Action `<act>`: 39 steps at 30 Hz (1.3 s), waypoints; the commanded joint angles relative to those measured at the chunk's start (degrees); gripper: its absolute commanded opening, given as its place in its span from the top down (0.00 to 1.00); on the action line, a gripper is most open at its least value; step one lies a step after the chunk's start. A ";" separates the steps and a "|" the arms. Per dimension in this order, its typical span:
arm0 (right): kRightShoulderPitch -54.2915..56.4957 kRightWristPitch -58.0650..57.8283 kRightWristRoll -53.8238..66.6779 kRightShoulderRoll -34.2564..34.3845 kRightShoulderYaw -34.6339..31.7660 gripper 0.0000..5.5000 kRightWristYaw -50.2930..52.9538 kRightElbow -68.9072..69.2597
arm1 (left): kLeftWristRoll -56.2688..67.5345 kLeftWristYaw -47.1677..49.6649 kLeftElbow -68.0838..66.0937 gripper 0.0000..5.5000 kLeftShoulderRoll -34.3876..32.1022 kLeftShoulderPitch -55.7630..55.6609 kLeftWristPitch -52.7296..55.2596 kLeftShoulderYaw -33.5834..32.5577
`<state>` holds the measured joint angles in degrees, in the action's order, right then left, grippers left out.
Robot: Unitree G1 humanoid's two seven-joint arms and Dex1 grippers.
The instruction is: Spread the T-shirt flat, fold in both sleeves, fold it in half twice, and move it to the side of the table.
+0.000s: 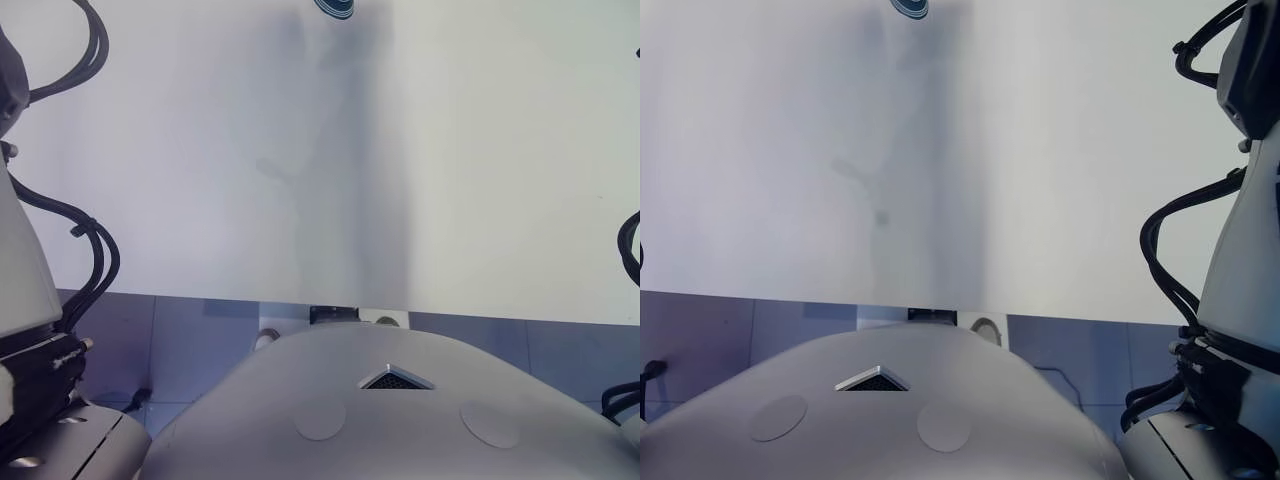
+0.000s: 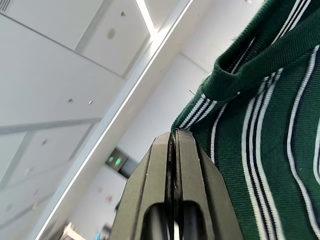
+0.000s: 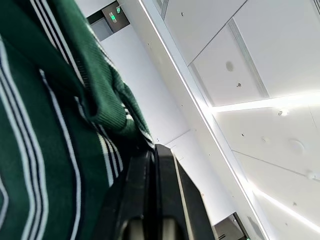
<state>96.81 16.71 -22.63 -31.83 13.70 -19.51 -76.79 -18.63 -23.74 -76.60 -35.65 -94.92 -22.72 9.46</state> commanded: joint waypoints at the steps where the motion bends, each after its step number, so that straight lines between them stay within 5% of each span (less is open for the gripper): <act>1: -4.96 2.91 0.32 -2.82 -0.53 1.00 -8.60 -0.44 | -0.13 -8.84 0.21 1.00 -2.99 7.38 -5.13 0.20; 6: -19.46 10.47 12.87 -4.49 -5.95 1.00 -43.20 6.71 | 15.47 -35.78 14.35 1.00 -1.05 29.03 -14.16 -4.55; 10: -43.05 -1.02 27.36 -10.06 -4.33 1.00 -68.34 35.39 | 36.13 -44.57 60.98 1.00 -5.10 58.95 5.62 -3.35; 14: -73.19 -14.69 38.38 -20.97 0.28 1.00 -72.86 68.47 | 34.32 -44.50 86.20 1.00 -11.75 87.88 9.11 3.61; 19: -103.00 -13.11 31.14 -23.78 3.44 1.00 -67.58 81.81 | 21.46 -43.96 93.57 1.00 -17.55 117.11 4.53 13.48; 22: -109.58 -16.69 30.25 -22.13 3.38 1.00 -62.00 86.38 | 21.06 -41.88 96.31 1.00 -17.12 122.36 7.36 14.59; 24: -110.12 -18.29 29.01 -21.48 3.36 0.91 -58.28 87.33 | 22.41 -41.53 98.25 1.00 -17.91 123.59 10.20 13.82; 35: -114.75 -26.12 44.85 -33.94 -6.58 0.54 -68.67 97.41 | 40.54 -49.96 104.90 0.62 -29.27 129.58 21.14 -0.21; 39: -104.62 -33.60 54.92 -32.32 -12.12 0.40 -68.56 94.49 | 62.49 -50.30 105.85 0.50 -26.82 125.21 31.59 -8.74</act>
<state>-16.46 -12.39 28.01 -66.71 4.15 -90.69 19.69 32.01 -75.68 29.91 -64.52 36.22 1.92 5.40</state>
